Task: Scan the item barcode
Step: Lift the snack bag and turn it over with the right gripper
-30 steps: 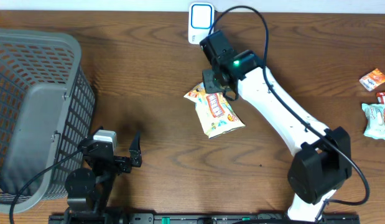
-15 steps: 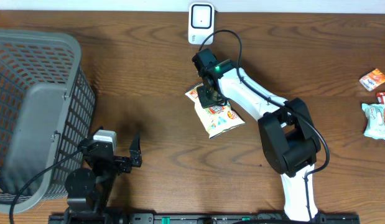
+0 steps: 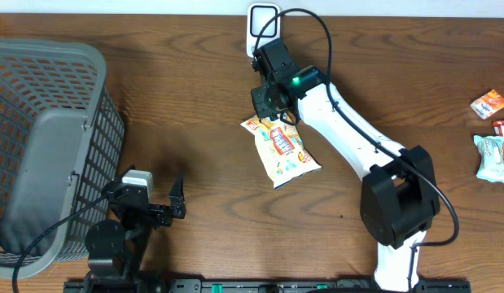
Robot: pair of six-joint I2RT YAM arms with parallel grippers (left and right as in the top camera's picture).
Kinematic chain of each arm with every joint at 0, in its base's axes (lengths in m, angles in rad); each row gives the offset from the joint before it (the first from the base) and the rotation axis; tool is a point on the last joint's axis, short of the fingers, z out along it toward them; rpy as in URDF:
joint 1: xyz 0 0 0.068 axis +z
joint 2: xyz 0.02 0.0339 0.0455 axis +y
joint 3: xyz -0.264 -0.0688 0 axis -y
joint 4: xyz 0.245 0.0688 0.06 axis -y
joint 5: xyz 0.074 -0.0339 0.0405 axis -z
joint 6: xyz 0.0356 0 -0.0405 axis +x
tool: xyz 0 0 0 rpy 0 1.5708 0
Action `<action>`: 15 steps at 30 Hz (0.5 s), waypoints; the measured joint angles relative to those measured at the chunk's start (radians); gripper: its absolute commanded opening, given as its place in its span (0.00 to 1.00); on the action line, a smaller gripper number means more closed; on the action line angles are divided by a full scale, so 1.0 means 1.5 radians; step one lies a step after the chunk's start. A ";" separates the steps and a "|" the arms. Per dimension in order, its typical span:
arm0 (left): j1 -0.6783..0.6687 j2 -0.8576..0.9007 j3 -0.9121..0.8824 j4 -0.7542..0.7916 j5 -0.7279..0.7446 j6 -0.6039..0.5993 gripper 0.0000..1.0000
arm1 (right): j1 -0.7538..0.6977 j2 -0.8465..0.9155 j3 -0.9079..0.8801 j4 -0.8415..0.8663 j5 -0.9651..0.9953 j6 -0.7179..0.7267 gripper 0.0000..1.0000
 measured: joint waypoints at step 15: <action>0.000 0.000 0.000 0.000 0.000 0.000 0.99 | 0.005 0.130 0.024 -0.028 -0.160 -0.088 0.10</action>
